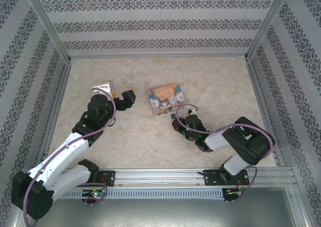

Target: Unlock the padlock with the key

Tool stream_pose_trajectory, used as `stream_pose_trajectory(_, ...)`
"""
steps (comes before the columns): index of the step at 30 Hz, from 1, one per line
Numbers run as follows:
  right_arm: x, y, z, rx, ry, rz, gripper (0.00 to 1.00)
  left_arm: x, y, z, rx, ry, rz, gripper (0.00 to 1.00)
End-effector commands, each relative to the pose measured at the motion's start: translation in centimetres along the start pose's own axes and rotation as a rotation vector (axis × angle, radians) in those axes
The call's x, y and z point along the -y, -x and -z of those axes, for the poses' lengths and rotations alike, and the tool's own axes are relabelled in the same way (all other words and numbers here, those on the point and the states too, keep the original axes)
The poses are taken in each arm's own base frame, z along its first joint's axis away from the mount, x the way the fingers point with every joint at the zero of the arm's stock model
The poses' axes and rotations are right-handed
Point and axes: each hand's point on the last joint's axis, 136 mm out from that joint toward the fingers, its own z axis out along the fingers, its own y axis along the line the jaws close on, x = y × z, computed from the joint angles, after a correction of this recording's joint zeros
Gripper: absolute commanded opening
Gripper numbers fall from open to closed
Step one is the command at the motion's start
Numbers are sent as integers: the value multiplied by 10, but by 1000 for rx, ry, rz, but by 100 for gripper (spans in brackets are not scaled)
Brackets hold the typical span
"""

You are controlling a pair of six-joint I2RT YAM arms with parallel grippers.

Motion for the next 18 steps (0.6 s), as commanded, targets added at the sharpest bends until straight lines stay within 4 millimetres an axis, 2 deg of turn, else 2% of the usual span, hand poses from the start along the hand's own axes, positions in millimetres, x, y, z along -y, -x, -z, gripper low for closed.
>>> stream_pose_trajectory(1, 4, 3, -2, 4, -20, -13, 22, -6, 11, 4, 48, 20, -23, 99)
stream_pose_trajectory(6, 2, 5, 2, 10, -22, 3, 33, -9, 12, 5, 50, 32, -31, 99)
stream_pose_trajectory(11, 0, 10, 10, 1, -42, 93, 48, -12, 12, 5, 40, 47, -37, 99)
stream_pose_trajectory(15, -17, 21, 19, 7, 0, 219, 72, -14, 10, 5, 26, 51, -42, 99)
stream_pose_trajectory(17, -18, 21, 23, -10, 8, 274, 82, -14, 10, 3, 22, 54, -43, 99)
stream_pose_trajectory(18, -33, 30, 24, 3, 39, 295, 87, -15, 10, 3, 22, 57, -42, 99)
